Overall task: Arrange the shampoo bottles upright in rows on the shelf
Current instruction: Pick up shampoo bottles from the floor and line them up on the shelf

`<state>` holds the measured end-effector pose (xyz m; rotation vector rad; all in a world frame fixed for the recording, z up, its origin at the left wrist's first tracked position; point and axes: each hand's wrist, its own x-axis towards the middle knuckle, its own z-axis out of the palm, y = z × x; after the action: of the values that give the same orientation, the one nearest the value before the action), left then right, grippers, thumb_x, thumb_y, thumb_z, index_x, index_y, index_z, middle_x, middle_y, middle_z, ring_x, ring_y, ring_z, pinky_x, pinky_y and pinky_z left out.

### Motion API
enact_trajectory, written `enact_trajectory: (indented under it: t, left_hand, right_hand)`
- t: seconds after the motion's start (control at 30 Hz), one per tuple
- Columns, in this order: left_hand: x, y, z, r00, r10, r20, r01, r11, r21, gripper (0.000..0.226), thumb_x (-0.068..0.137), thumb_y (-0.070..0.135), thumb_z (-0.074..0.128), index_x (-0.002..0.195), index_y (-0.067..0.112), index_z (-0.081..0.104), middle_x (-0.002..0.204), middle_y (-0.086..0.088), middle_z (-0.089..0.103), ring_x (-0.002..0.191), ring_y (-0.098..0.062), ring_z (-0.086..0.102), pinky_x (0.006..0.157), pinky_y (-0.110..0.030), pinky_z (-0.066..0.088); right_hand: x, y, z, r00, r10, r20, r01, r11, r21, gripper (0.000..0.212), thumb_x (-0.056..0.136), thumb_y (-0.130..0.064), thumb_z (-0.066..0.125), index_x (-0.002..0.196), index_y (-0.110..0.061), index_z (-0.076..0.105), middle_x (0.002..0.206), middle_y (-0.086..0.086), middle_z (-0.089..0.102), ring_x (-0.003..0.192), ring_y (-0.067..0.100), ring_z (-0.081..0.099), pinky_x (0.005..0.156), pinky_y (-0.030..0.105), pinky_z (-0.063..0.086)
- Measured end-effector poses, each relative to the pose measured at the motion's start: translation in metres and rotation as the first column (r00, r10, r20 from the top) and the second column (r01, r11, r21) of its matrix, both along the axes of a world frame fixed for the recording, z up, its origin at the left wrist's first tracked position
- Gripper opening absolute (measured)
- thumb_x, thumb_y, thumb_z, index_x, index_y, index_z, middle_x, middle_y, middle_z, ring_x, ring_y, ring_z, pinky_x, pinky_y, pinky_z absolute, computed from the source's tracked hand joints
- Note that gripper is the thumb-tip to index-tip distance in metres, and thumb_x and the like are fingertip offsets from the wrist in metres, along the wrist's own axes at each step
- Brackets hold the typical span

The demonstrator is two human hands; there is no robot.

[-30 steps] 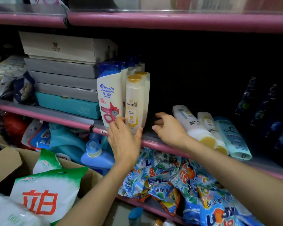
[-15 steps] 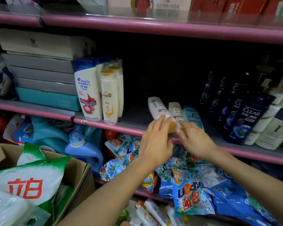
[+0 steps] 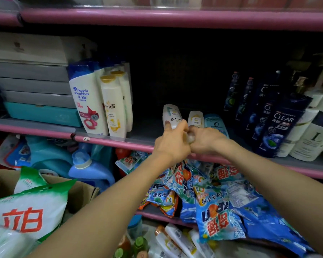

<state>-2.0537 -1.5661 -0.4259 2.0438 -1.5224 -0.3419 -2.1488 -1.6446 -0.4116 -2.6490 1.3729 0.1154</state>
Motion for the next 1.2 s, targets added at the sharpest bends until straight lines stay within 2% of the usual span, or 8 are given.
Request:
enact_trajectory:
  t: [0.17,0.33,0.43,0.5,0.63,0.9,1.03,1.2]
  left_hand:
    - [0.011,-0.014,0.005,0.958,0.153,-0.243,-0.174,0.982,-0.07,0.009,0.086,0.03,0.047,0.094,0.026,0.049,0.114,-0.007,0.054,0.095,-0.032,0.055,0.08,-0.038,0.045]
    - [0.011,-0.028,-0.008,0.963,0.239,-0.123,-0.243,0.97,-0.018,0.061,0.083,0.038,0.061,0.131,0.02,0.028,0.125,-0.016,0.047,0.108,-0.038,0.052,0.084,-0.039,0.041]
    - [0.009,-0.035,-0.012,0.953,0.293,-0.076,-0.296,0.954,-0.046,0.072,0.078,0.037,0.066,0.135,0.015,0.029,0.124,-0.016,0.05,0.109,-0.037,0.052,0.074,-0.034,0.036]
    - [0.008,-0.038,-0.011,0.953,0.298,-0.062,-0.301,0.952,-0.048,0.073,0.076,0.039,0.069,0.133,0.014,0.032,0.123,-0.015,0.051,0.109,-0.036,0.053,0.072,-0.033,0.034]
    - [-0.004,-0.042,-0.008,0.961,0.258,-0.101,-0.26,0.966,-0.012,0.075,0.074,0.04,0.071,0.134,0.016,0.033,0.124,-0.013,0.051,0.111,-0.035,0.053,0.073,-0.032,0.035]
    - [-0.035,-0.02,0.001,0.993,-0.016,-0.119,0.008,0.997,-0.072,0.072,0.085,0.052,0.059,0.136,0.008,0.033,0.137,-0.014,0.045,0.122,-0.033,0.047,0.095,-0.042,0.044]
    - [-0.04,0.011,0.009,0.982,-0.09,0.167,0.143,0.929,-0.341,0.082,0.087,0.037,0.063,0.148,0.01,0.016,0.155,-0.01,0.019,0.139,-0.028,0.025,0.111,-0.038,0.028]
    - [-0.027,0.051,0.023,0.919,0.074,0.387,0.127,0.874,-0.47,0.065,0.078,0.027,0.069,0.136,0.015,0.042,0.139,-0.005,0.048,0.137,-0.028,0.031,0.113,-0.046,0.021]
  right_hand:
    - [0.005,-0.012,0.0,0.99,0.08,-0.118,-0.074,0.995,0.06,0.044,0.09,-0.049,0.029,0.117,-0.024,0.052,0.131,0.009,0.054,0.115,0.031,0.051,0.089,0.041,0.043]
    - [-0.002,-0.017,-0.013,0.992,-0.01,0.123,0.015,0.999,-0.035,0.025,0.092,-0.039,0.045,0.113,-0.028,0.054,0.121,0.013,0.058,0.111,0.034,0.051,0.077,0.035,0.039]
    - [-0.006,-0.019,-0.021,0.949,-0.109,0.297,0.102,0.994,0.039,0.029,0.088,-0.026,0.043,0.116,-0.024,0.051,0.113,0.016,0.057,0.103,0.035,0.052,0.075,0.034,0.039]
    - [-0.007,-0.019,-0.017,0.819,-0.248,0.517,0.175,0.967,0.187,0.033,0.091,-0.029,0.043,0.123,-0.019,0.047,0.098,0.011,0.056,0.085,0.029,0.054,0.071,0.034,0.044]
    - [-0.014,-0.014,-0.007,0.32,-0.615,0.72,0.122,0.781,0.613,0.046,0.096,-0.035,0.046,0.136,-0.014,0.036,0.082,-0.002,0.047,0.071,0.017,0.056,0.07,0.031,0.057]
    - [-0.06,0.023,0.019,0.21,-0.473,0.856,0.052,0.879,0.473,0.042,0.098,-0.022,0.044,0.139,-0.017,0.039,0.104,0.003,0.056,0.065,0.02,0.059,0.057,0.026,0.049]
    - [-0.079,0.059,0.05,0.05,-0.655,0.754,-0.312,0.707,0.634,0.033,0.096,-0.021,0.046,0.126,-0.02,0.058,0.115,0.014,0.061,0.063,0.022,0.057,0.045,0.021,0.048]
    - [-0.086,0.104,0.072,0.209,-0.829,0.518,-0.615,0.3,0.729,0.039,0.081,-0.016,0.053,0.117,-0.012,0.067,0.117,0.03,0.06,0.059,0.027,0.062,0.04,0.017,0.048]
